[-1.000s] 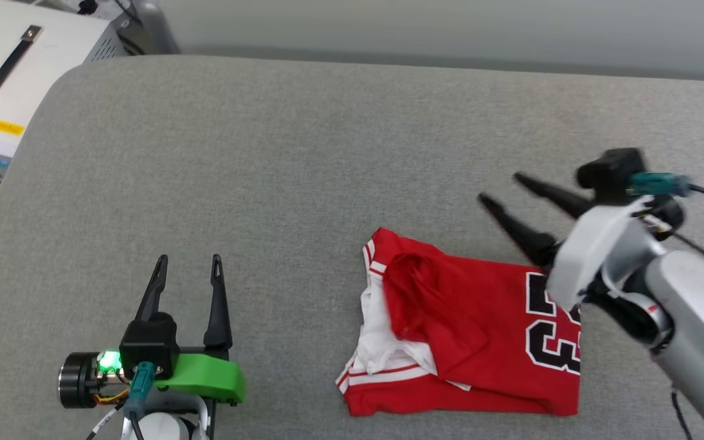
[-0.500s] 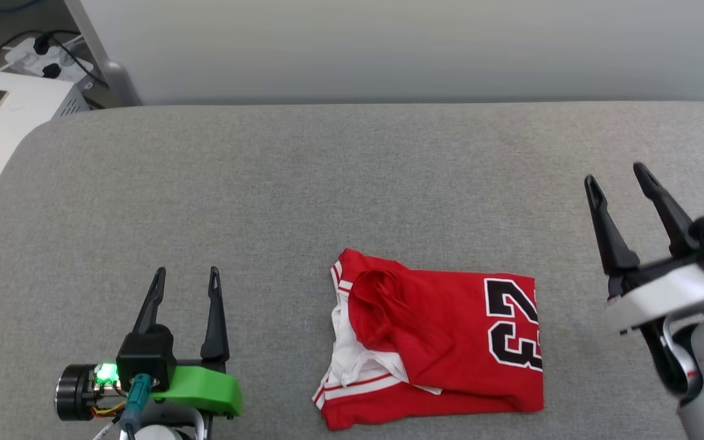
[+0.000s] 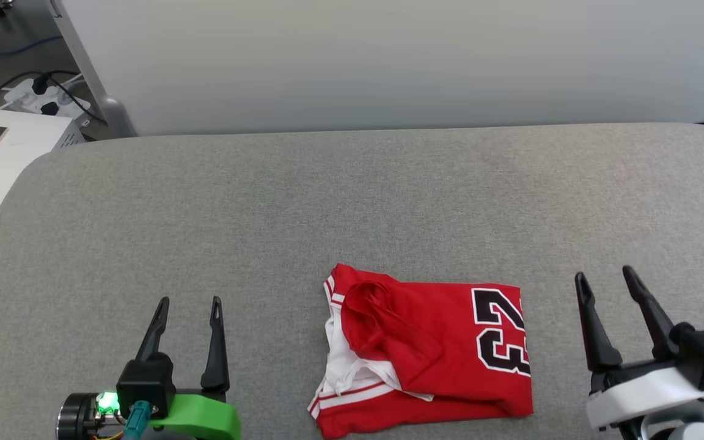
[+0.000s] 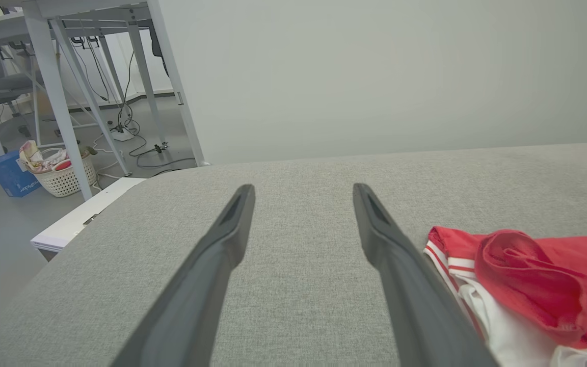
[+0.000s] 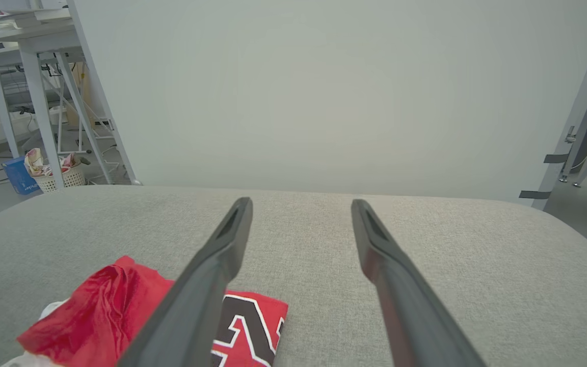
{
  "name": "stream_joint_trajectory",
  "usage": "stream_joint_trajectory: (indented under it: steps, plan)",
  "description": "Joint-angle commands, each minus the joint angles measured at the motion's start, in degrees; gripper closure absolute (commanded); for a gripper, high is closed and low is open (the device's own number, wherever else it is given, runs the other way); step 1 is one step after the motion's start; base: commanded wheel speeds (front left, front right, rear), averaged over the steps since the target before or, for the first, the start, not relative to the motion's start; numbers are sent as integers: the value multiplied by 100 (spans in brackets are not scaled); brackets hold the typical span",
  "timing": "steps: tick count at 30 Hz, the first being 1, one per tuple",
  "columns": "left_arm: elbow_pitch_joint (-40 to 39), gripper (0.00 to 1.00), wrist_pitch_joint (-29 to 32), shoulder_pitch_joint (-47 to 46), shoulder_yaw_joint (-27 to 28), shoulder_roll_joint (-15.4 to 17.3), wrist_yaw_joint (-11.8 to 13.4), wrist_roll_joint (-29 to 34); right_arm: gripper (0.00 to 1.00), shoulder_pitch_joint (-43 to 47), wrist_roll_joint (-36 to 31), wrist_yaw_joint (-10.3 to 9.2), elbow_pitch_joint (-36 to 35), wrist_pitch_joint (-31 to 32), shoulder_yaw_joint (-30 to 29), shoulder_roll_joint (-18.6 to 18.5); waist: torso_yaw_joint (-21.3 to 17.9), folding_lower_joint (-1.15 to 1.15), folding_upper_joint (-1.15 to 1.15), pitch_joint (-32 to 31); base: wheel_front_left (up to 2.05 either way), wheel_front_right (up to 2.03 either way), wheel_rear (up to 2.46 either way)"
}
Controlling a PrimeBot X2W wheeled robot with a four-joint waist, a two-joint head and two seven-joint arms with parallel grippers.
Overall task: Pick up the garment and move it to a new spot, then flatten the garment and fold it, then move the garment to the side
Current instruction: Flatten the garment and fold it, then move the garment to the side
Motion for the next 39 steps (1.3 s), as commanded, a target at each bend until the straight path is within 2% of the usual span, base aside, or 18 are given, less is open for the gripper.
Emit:
stream_joint_trajectory:
  steps: [1,10,19,23,27,29,33,37,39]
  plan:
    - [0,0,-34,95,3,14,-33,-42,0,109,-34,-5,-23,-26,-14,38,9,0,0,-15,0,0,0]
    - [61,0,-34,154,-5,5,-76,-68,0,448,-104,-5,126,-26,-155,195,69,0,0,-77,0,0,0]
    - [108,0,-34,151,-2,0,-104,-84,0,416,-164,-5,230,-27,-150,186,93,0,0,-126,0,0,0]
    - [108,0,-34,139,6,-6,-100,-88,0,105,-175,-5,84,-27,-174,16,96,0,0,-91,0,0,0]
    - [110,0,-34,64,0,-9,-105,-80,0,-492,6,-5,-77,30,-139,-369,123,0,0,5,0,0,0]
    - [111,0,-34,8,-7,-15,-109,-77,0,-821,199,-5,-120,350,-38,-621,153,0,0,60,0,0,0]
    - [108,0,-34,-60,-11,-30,-109,-78,0,-1282,1127,-5,-72,2081,458,-1266,219,0,0,180,0,0,0]
    - [86,0,-34,-128,-4,-54,-99,-83,0,-1431,2355,-5,-110,3936,799,-1848,292,0,0,353,0,0,0]
    - [75,0,-34,-164,-8,-67,-100,-86,0,-1414,2767,-5,-99,4525,861,-2022,326,0,0,444,0,0,0]
